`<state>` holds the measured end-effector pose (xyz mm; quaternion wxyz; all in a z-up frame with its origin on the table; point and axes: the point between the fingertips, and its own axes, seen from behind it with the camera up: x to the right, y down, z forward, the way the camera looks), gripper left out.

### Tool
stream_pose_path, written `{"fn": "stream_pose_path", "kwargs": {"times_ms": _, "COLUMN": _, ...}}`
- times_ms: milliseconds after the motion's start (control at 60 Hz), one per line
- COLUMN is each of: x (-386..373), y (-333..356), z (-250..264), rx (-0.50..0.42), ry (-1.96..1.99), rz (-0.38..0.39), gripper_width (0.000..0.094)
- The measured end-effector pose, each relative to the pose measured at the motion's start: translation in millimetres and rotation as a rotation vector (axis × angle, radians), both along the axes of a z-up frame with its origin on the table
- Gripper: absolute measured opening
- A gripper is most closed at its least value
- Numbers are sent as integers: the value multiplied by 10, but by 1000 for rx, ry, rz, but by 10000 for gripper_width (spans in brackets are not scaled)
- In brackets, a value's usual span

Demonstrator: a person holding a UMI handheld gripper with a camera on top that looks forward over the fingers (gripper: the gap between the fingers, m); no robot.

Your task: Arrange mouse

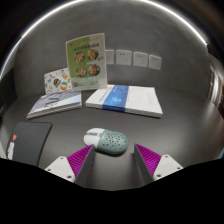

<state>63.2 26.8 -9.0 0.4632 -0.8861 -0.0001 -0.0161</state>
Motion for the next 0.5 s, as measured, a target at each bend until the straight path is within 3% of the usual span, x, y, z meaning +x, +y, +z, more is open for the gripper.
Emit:
{"fn": "stream_pose_path", "kwargs": {"times_ms": 133, "x": 65, "y": 367, "z": -11, "rx": -30, "ry": 30, "rz": 101, "gripper_width": 846}}
{"fn": "stream_pose_path", "kwargs": {"times_ms": 333, "x": 38, "y": 768, "z": 3, "rx": -37, "ry": 35, "rz": 161, "gripper_width": 848}}
{"fn": "stream_pose_path", "kwargs": {"times_ms": 450, "x": 65, "y": 832, "z": 2, "rx": -15, "ry": 34, "rz": 132, "gripper_width": 544}}
{"fn": "stream_pose_path", "kwargs": {"times_ms": 500, "x": 77, "y": 842, "z": 4, "rx": -5, "ry": 42, "rz": 107, "gripper_width": 508}}
